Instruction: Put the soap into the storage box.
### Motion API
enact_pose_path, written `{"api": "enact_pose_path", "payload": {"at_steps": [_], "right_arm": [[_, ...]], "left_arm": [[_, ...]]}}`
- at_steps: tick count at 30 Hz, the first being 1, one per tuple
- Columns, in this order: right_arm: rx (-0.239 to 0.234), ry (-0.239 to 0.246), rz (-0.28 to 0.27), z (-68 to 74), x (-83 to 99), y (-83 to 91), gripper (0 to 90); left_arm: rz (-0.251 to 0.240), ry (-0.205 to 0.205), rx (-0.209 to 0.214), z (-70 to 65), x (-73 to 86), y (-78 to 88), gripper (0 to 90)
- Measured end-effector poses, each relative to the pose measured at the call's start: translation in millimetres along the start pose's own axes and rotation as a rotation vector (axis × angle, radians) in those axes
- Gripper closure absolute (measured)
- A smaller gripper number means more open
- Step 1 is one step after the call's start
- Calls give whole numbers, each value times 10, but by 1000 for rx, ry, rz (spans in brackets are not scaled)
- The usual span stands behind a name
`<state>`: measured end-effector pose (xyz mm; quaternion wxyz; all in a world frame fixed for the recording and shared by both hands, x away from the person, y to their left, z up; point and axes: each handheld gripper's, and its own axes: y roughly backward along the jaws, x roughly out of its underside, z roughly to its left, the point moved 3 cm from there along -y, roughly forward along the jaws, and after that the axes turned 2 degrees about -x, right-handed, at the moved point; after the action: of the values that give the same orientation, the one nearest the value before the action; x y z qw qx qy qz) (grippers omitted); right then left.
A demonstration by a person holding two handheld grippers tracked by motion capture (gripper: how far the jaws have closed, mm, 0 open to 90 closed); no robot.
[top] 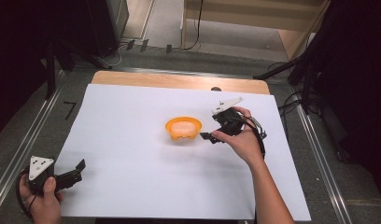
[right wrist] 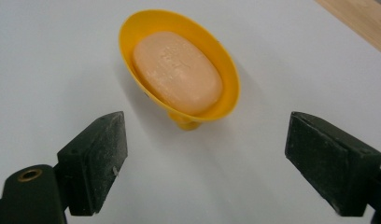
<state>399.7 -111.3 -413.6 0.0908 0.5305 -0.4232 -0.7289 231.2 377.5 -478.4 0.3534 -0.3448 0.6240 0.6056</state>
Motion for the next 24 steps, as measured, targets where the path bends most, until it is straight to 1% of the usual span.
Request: {"api": "enact_pose_path", "payload": {"at_steps": [2, 3, 4, 5, 6, 8, 9, 10, 12, 14, 15, 17, 18, 20, 23, 24], "right_arm": [[9, -20, 1, 8, 55, 21, 120], [16, -38, -10, 16, 100, 46, 120], [13, -42, -26, 20, 132, 59, 119], [11, -51, -23, 34, 171, 73, 109], [22, -46, -28, 32, 196, 79, 100], [34, -60, -34, 41, 265, 105, 87], [31, -78, -32, 51, 303, 118, 80], [44, -81, -42, 52, 344, 133, 80], [47, -103, -49, 57, 440, 165, 75], [64, -111, -65, 56, 520, 191, 75], [63, -121, -66, 59, 564, 204, 70], [78, -136, -81, 59, 655, 233, 69], [78, -142, -83, 58, 698, 244, 62], [92, -158, -90, 62, 790, 264, 60], [119, -168, -84, 66, 920, 294, 47], [119, -175, -84, 66, 960, 306, 46]], "left_arm": [[0, -2, -1, -4, 0, 1, 1], [0, -5, -2, -5, 0, -1, 0], [-1, -5, -2, -7, 1, -2, 0], [-2, -5, -2, -6, 0, -1, 0], [0, -4, -3, -5, 0, 1, 0], [0, -1, -2, -3, 0, 1, 0], [0, -2, -1, -3, 0, 1, 0], [0, -2, -2, -4, 0, 0, 0], [0, -2, -1, -4, 0, 2, 0], [-2, -2, -1, -4, 1, 4, 0], [-6, 0, 1, -5, 1, 4, 0], [-10, 4, 3, -5, 1, 5, 0], [-11, 4, 5, -3, 1, 5, 0], [-12, 3, 3, 0, 2, 7, 0], [-13, 0, 1, -1, 2, 10, 0], [-11, -1, -1, -3, 2, 11, 0]]}}
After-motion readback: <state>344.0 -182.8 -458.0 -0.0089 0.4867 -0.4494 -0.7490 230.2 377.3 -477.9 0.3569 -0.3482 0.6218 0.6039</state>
